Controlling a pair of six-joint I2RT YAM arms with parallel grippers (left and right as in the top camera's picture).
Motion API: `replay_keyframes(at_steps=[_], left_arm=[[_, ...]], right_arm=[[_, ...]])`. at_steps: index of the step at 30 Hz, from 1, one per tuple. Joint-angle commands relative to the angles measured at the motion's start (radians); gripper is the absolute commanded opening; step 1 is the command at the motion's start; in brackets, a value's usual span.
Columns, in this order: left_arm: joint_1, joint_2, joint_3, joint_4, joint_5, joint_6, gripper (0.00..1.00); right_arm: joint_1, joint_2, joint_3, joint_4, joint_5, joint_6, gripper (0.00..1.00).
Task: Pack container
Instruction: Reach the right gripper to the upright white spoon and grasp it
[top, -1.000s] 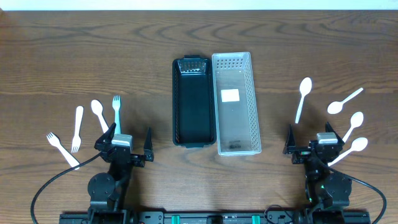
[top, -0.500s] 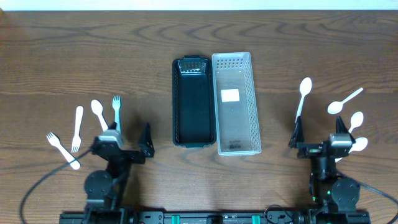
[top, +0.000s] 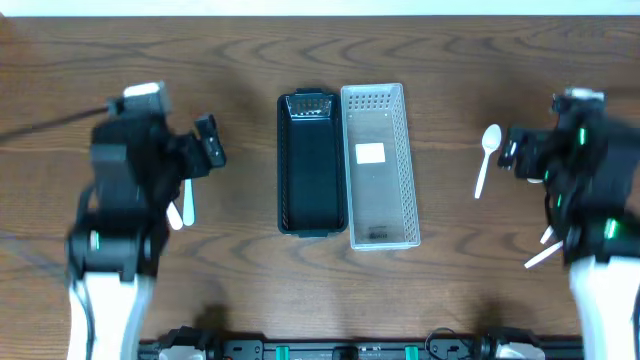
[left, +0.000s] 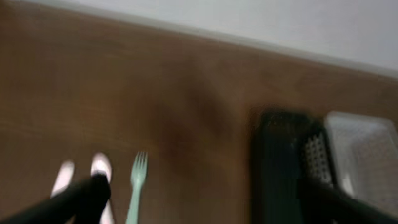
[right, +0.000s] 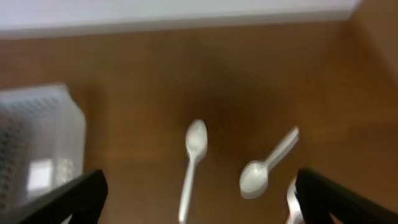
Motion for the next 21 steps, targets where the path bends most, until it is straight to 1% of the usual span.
replay_keyframes(at_steps=[1,3,4,7,15,21], left_arm=[[0.003,0.146,0.132,-0.115,-0.013,0.013,0.98],[0.003,0.195,0.145,-0.134,-0.006,0.013,0.98],[0.003,0.214,0.143,-0.136,-0.006,0.013,0.98],[0.004,0.262,0.142,-0.127,-0.009,0.014,0.98],[0.013,0.386,0.142,-0.129,-0.011,0.013,0.98],[0.013,0.416,0.142,-0.121,-0.011,0.013,0.98]], right_arm=[[-0.026,0.189,0.196,-0.130,-0.022,0.014,0.99],[-0.026,0.282,0.263,-0.189,-0.068,0.012,0.98],[-0.026,0.313,0.274,-0.197,-0.068,0.013,0.99],[-0.026,0.404,0.273,-0.174,-0.068,0.014,0.99],[-0.026,0.679,0.273,-0.153,-0.065,0.134,0.99],[-0.025,0.805,0.273,-0.129,-0.064,0.150,0.99]])
